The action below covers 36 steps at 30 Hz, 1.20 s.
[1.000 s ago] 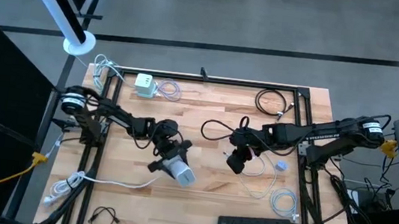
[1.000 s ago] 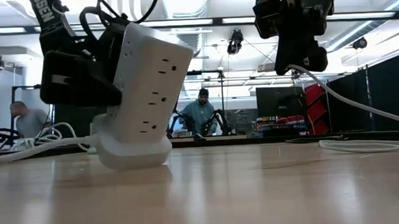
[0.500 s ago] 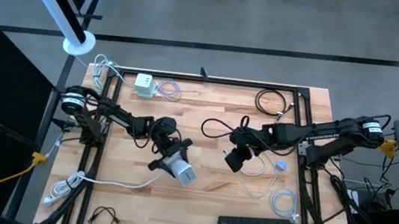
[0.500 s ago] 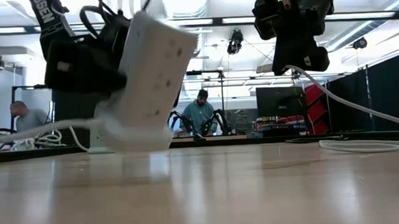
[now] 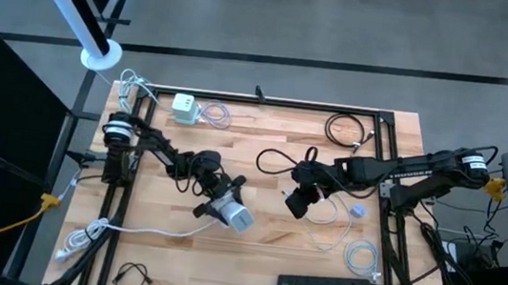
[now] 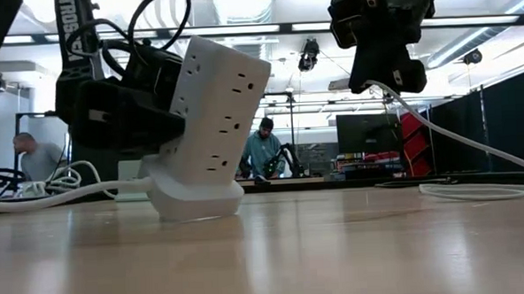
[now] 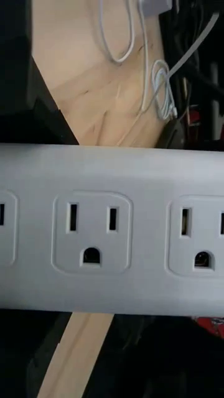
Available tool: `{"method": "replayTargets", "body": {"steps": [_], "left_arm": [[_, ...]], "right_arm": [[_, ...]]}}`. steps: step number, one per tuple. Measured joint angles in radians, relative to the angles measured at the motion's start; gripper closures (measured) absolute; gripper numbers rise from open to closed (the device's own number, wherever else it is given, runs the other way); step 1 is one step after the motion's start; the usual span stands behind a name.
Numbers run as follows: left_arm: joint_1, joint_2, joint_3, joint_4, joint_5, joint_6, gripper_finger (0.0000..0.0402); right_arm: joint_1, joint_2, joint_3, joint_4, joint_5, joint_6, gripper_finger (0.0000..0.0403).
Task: Insert USB
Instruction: Insert the white charger cable into the white outlet extension
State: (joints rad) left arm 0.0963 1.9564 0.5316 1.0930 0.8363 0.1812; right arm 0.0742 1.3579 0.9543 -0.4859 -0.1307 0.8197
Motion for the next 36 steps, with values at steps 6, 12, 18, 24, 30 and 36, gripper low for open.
{"method": "replayTargets", "body": {"steps": [6, 12, 18, 24, 30, 36], "left_arm": [[0.018, 0.02, 0.0, 0.0, 0.007, 0.022, 0.0105], [0.055, 0.013, -0.006, -0.053, -0.019, 0.114, 0.0105], [0.085, 0.013, -0.011, -0.113, -0.02, 0.158, 0.0105], [0.085, 0.003, -0.012, -0.116, -0.014, 0.147, 0.0105], [0.085, -0.061, -0.012, -0.199, -0.063, 0.139, 0.0105], [0.085, -0.134, -0.011, -0.317, -0.108, 0.151, 0.0105]], "right_arm": [[0.0, 0.0, 0.0, -0.001, 0.0, 0.007, 0.0402], [0.0, 0.0, 0.0, -0.001, 0.001, 0.007, 0.0402], [0.003, 0.0, 0.0, 0.002, 0.003, 0.008, 0.0402], [0.009, 0.0, 0.0, 0.005, 0.01, 0.008, 0.0402], [0.009, 0.0, 0.0, 0.005, 0.027, -0.008, 0.0402], [0.009, 0.0, 0.0, 0.006, 0.028, -0.056, 0.0402]]}}
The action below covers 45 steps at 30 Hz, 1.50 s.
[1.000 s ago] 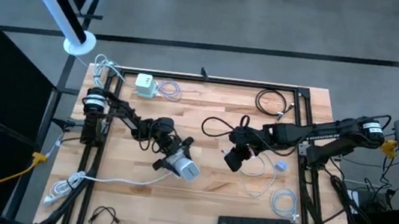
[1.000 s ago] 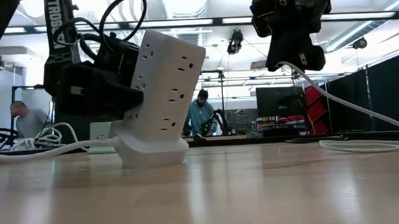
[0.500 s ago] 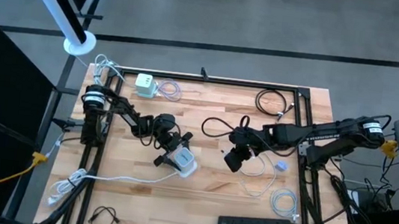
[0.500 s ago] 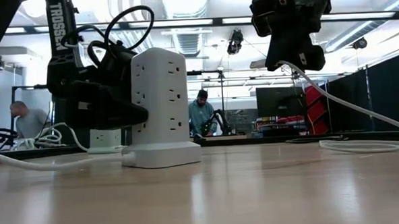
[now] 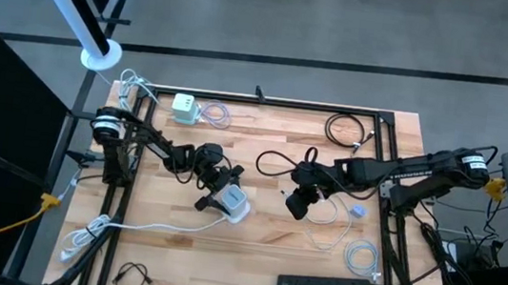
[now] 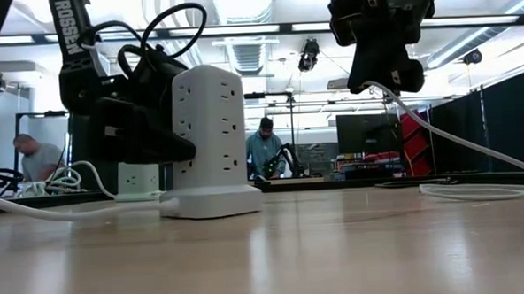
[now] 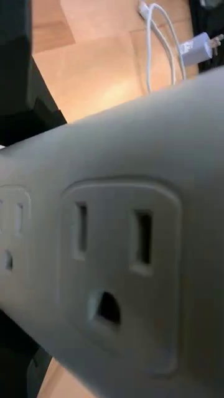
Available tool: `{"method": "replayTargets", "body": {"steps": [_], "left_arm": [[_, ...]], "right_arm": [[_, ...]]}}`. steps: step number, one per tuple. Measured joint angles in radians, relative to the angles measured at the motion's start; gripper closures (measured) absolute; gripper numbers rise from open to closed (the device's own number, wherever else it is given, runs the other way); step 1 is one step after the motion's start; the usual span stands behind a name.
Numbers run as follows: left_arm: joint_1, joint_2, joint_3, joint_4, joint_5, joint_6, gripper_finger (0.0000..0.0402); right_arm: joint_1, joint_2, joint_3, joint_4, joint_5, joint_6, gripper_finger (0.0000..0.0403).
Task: Insert USB
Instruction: Insert the white charger cable into the white outlet extension
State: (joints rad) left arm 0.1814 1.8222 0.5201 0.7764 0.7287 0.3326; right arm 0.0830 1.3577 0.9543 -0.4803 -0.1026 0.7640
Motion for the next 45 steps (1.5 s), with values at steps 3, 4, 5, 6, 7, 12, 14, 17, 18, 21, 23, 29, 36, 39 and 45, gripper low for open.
{"method": "replayTargets", "body": {"steps": [3, 4, 5, 6, 7, 12, 14, 17, 18, 21, 23, 29, 36, 39, 45], "left_arm": [[-0.002, -0.03, -0.003, -0.081, -0.063, -0.011, 0.0074], [-0.002, -0.035, -0.008, -0.117, -0.09, -0.002, 0.0058], [-0.004, -0.044, -0.004, -0.134, -0.111, -0.002, 0.0044], [-0.01, -0.058, -0.005, -0.152, -0.151, 0.009, 0.0033], [-0.01, -0.071, -0.004, -0.177, -0.161, 0.021, 0.0024], [-0.013, -0.089, -0.001, -0.244, -0.185, 0.056, 0.0007], [-0.016, -0.096, -0.001, -0.25, -0.189, 0.05, 0.0009], [-0.019, -0.115, -0.002, -0.265, -0.202, 0.03, 0.0011], [-0.02, -0.13, -0.002, -0.283, -0.217, 0.025, 0.0011], [-0.022, -0.178, -0.002, -0.348, -0.267, 0.028, 0.0012], [-0.023, -0.218, -0.002, -0.422, -0.309, 0.028, 0.0012], [-0.023, -0.352, 0.003, -0.627, -0.521, 0.009, 0.0012], [-0.049, -0.546, 0.074, -0.882, -0.731, -0.41, 0.0013], [-0.123, -0.597, 0.122, -1.039, -0.812, -0.545, 0.0013], [-0.337, -0.614, 0.21, -1.22, -0.96, -0.866, 0.0013]], "right_arm": [[0.0, 0.0, 0.0, 0.0, 0.013, -0.056, 0.0402], [0.0, 0.0, 0.0, 0.0, 0.024, -0.079, 0.0402], [0.0, 0.0, 0.0, 0.0, 0.027, -0.095, 0.0402], [0.0, 0.0, 0.0, -0.001, 0.031, -0.11, 0.0402], [-0.001, 0.0, 0.0, -0.002, 0.039, -0.123, 0.0402], [-0.007, 0.001, -0.002, -0.001, 0.072, -0.136, 0.0402], [-0.007, 0.002, -0.002, -0.001, 0.087, -0.153, 0.0402], [-0.007, 0.002, -0.003, -0.001, 0.088, -0.181, 0.0402], [-0.007, 0.002, -0.003, -0.001, 0.088, -0.191, 0.0402], [-0.007, 0.002, -0.004, 0.0, 0.088, -0.217, 0.0402], [-0.007, 0.002, -0.006, -0.003, 0.097, -0.237, 0.0402], [-0.007, 0.002, -0.006, 0.0, 0.142, -0.292, 0.0402], [-0.007, 0.002, -0.006, -0.002, 0.183, -0.354, 0.0402], [-0.012, 0.002, -0.006, -0.004, 0.185, -0.396, 0.0402], [-0.029, 0.002, -0.007, -0.009, 0.184, -0.473, 0.0402]]}}
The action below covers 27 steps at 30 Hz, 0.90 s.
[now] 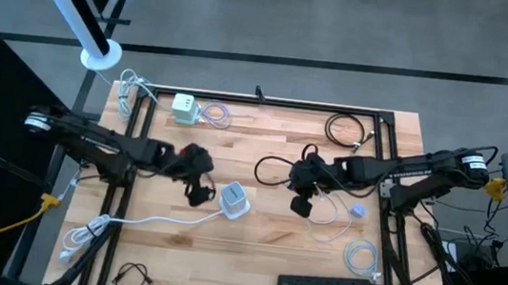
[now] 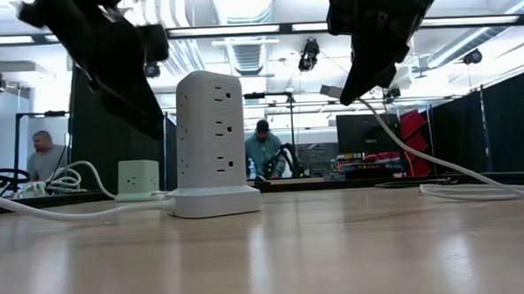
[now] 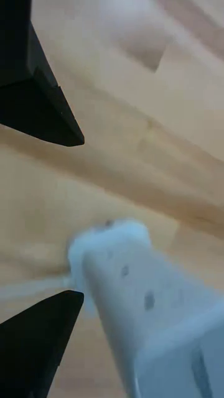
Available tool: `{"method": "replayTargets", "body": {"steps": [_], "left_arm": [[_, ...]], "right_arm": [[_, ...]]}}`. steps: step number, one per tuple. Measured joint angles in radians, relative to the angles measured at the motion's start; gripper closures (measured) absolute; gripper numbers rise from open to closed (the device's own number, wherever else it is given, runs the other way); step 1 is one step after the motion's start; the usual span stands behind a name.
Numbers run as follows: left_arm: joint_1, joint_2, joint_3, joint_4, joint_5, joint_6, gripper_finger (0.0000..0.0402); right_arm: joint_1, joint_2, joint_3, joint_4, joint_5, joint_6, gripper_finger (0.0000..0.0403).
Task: Insert USB
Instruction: Insert the white charger cable into the white outlet extension
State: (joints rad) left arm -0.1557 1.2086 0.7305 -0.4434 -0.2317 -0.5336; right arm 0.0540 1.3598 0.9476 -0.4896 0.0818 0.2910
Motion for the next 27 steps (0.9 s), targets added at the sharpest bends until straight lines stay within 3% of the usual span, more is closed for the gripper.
{"method": "replayTargets", "body": {"steps": [7, 11, 16, 20, 27], "left_arm": [[-0.292, 0.084, -0.005, 0.139, -0.357, -0.307, 0.0013], [-0.378, 0.174, -0.04, 0.248, -0.54, -0.351, 0.0013], [-0.374, 0.346, -0.053, 0.384, -0.595, -0.349, 0.0013], [-0.36, 0.473, -0.055, 0.587, -0.603, -0.376, 0.0013], [-0.354, 0.605, -0.054, 0.742, -0.756, -0.376, 0.0013]], "right_arm": [[-0.033, 0.0, -0.002, 0.0, 0.0, -0.074, 0.0402], [-0.038, 0.0, -0.003, 0.0, -0.003, -0.129, 0.0402], [-0.047, 0.0, -0.003, -0.002, -0.004, -0.155, 0.0402], [-0.049, 0.0, -0.003, -0.005, -0.006, -0.161, 0.0402], [-0.048, 0.0, -0.003, -0.046, -0.043, -0.161, 0.0402]]}}
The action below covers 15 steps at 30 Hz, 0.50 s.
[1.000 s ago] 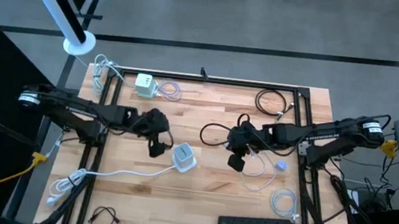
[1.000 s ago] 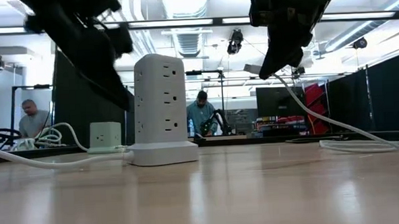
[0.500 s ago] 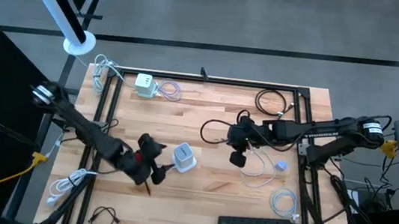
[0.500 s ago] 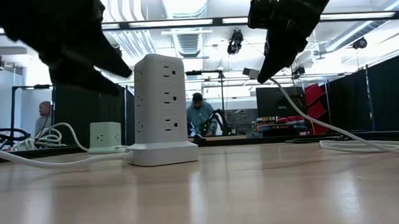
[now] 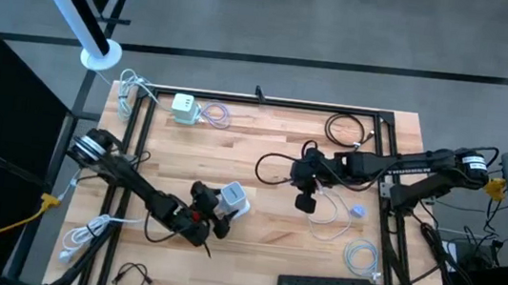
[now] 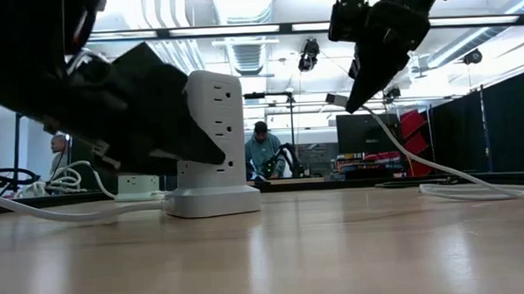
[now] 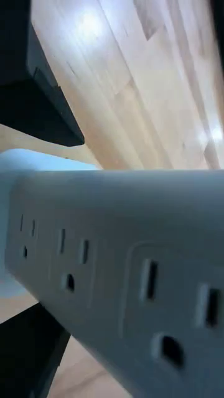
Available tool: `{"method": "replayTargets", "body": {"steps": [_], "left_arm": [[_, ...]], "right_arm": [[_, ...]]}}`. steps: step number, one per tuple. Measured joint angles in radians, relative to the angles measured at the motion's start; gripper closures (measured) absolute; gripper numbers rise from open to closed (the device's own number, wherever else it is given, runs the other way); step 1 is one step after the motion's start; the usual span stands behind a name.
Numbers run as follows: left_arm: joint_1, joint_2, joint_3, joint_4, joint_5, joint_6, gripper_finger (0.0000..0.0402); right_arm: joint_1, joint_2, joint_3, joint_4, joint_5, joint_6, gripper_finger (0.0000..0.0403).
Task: Insert USB
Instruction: Insert the white charger cable into the white outlet extension
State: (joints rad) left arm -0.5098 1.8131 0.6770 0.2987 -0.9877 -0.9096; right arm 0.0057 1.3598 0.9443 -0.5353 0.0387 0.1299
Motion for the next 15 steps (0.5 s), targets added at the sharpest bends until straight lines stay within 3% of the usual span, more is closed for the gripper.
{"method": "replayTargets", "body": {"steps": [4, 8, 11, 15], "left_arm": [[0.013, 0.033, 0.002, 0.023, -0.007, 0.002, 0.0029], [0.024, 0.045, 0.01, 0.029, -0.012, 0.017, 0.011], [0.037, 0.047, 0.018, 0.023, -0.022, 0.051, 0.0106], [0.05, 0.044, 0.029, 0.019, -0.018, 0.236, 0.0106]], "right_arm": [[0.0, 0.0, 0.0, -0.008, -0.019, -0.029, 0.0402], [-0.005, 0.009, 0.0, -0.001, -0.015, -0.078, 0.0402], [-0.007, 0.045, 0.016, -0.003, -0.013, -0.105, 0.0402], [-0.006, 0.137, 0.065, -0.004, -0.013, -0.166, 0.0402]]}}
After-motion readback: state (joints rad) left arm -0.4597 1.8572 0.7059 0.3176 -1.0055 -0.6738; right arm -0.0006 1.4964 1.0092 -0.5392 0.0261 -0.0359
